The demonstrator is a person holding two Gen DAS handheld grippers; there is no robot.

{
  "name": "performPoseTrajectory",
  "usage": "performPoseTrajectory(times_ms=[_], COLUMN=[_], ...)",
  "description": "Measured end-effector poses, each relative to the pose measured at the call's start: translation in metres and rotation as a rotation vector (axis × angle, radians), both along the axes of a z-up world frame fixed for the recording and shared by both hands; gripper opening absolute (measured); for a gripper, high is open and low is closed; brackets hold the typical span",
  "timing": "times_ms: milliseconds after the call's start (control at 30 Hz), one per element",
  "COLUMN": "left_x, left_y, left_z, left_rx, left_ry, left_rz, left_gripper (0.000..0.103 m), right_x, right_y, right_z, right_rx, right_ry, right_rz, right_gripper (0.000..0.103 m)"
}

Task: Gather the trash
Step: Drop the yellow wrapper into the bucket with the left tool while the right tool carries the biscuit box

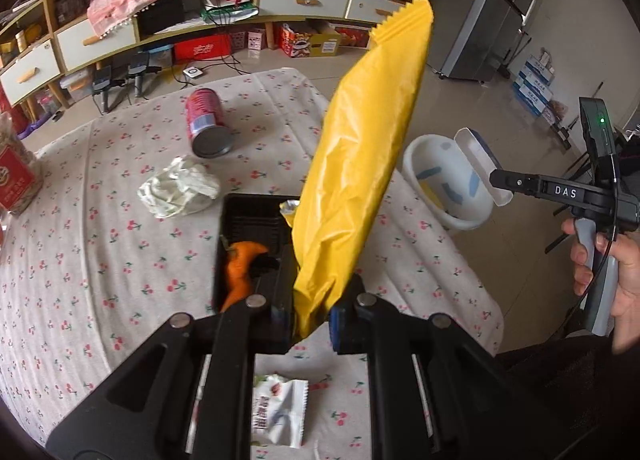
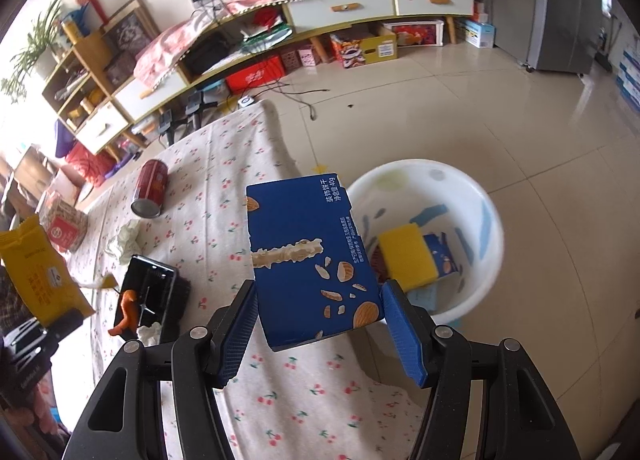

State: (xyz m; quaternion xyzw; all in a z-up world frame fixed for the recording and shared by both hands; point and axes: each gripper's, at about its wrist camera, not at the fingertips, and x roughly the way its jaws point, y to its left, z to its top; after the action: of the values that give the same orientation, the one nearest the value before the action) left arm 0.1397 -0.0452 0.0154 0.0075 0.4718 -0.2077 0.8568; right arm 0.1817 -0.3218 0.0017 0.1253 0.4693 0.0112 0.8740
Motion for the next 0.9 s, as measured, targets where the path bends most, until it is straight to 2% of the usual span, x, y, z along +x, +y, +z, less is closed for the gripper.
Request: performPoseTrajectory(times_ms=[300, 500, 667, 833, 900], left_x=[0.011, 0.031, 0.051, 0.063, 0.064], left_y=[-0.097, -0.161, -0.207, -0.223, -0.224], left_z=[-0.001, -0.024, -0.048, -0.062, -0.066], left_rx=[0.014, 0.01, 0.012, 0.013, 0.008], left_ry=[0.022, 0.097, 0.165, 0.186, 0.197], left_rz=[-0.14, -0.195, -0.205, -0.175, -0.166], left_gripper=[0.015, 0.015, 0.015, 0.015, 0.019], right_x=[-0.031, -0.05, -0.062, -0.058, -0.054], right_y=[-0.075, -0.117, -0.137, -0.148, -0.149], right_z=[-0.006, -0.016, -0.021, -0.022, -0.021], right_rx=[0.052, 0.086, 0.102, 0.119, 0.128], right_ry=[-0.007, 0.011, 0.013, 0.016, 0.014], right_rz=[-0.122, -0.199, -0.237, -0.265, -0.273], right_gripper=[0.064, 0.064, 0.064, 0.064, 0.064])
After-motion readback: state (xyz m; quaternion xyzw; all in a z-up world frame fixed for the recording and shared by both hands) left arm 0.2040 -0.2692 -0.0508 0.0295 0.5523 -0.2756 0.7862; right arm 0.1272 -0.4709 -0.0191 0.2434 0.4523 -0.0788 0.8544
